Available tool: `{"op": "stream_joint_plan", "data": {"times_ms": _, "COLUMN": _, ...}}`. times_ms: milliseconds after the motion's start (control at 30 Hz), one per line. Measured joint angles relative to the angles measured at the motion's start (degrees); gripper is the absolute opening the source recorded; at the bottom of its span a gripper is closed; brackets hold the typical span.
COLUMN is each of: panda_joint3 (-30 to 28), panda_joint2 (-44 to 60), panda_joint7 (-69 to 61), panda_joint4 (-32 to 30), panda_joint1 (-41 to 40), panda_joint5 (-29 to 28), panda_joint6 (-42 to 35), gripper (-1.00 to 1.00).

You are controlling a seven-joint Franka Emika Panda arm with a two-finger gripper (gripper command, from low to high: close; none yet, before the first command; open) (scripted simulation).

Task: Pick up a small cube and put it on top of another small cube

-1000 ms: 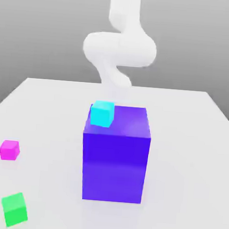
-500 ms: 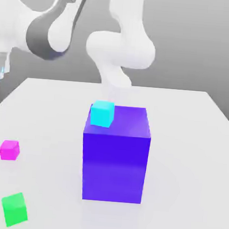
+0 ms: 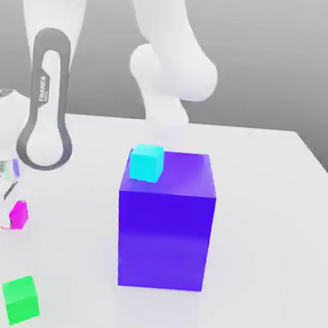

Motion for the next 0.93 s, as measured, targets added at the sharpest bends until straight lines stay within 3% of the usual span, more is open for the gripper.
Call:
{"op": "stream_joint_plan", "data": {"times_ms": 133, "panda_joint3": -1.09, "panda_joint2": -1.54, "panda_joint7": 1.22, "panda_joint4": -0.4, "panda_joint1": 0.72, "panda_joint5": -1.58, "panda_joint6": -1.15, "gripper": -1.0}}
{"op": "stream_joint_plan", "data": {"times_ms": 300, "panda_joint3": -7.06, "panda_joint2": -11.34, "panda_joint7": 8.58, "panda_joint4": -2.6, "panda_joint1": 4.57, "panda_joint5": -11.29, "panda_joint6": -8.54, "gripper": -1.0}}
{"op": "stream_joint_plan", "data": {"times_ms": 600, "panda_joint3": 3.42, "panda_joint2": -9.38, "panda_joint7": 24.38, "panda_joint4": 13.92, "panda_joint1": 19.62, "panda_joint5": -16.93, "panda_joint6": -22.74, "gripper": -1.0}}
{"op": "stream_joint_plan", "data": {"times_ms": 733, "panda_joint3": 5.23, "panda_joint2": -2.85, "panda_joint7": 25.86, "panda_joint4": 16.61, "panda_joint1": 21.57, "panda_joint5": -16.72, "panda_joint6": -18.84, "gripper": -1.0}}
{"op": "stream_joint_plan", "data": {"times_ms": 767, "panda_joint3": 5.45, "panda_joint2": -0.86, "panda_joint7": 25.77, "panda_joint4": 16.79, "panda_joint1": 21.53, "panda_joint5": -16.52, "panda_joint6": -17.04, "gripper": 1.0}}
{"op": "stream_joint_plan", "data": {"times_ms": 933, "panda_joint3": 5.45, "panda_joint2": -0.86, "panda_joint7": 25.77, "panda_joint4": 16.79, "panda_joint1": 21.53, "panda_joint5": -16.52, "panda_joint6": -17.04, "gripper": 1.0}}
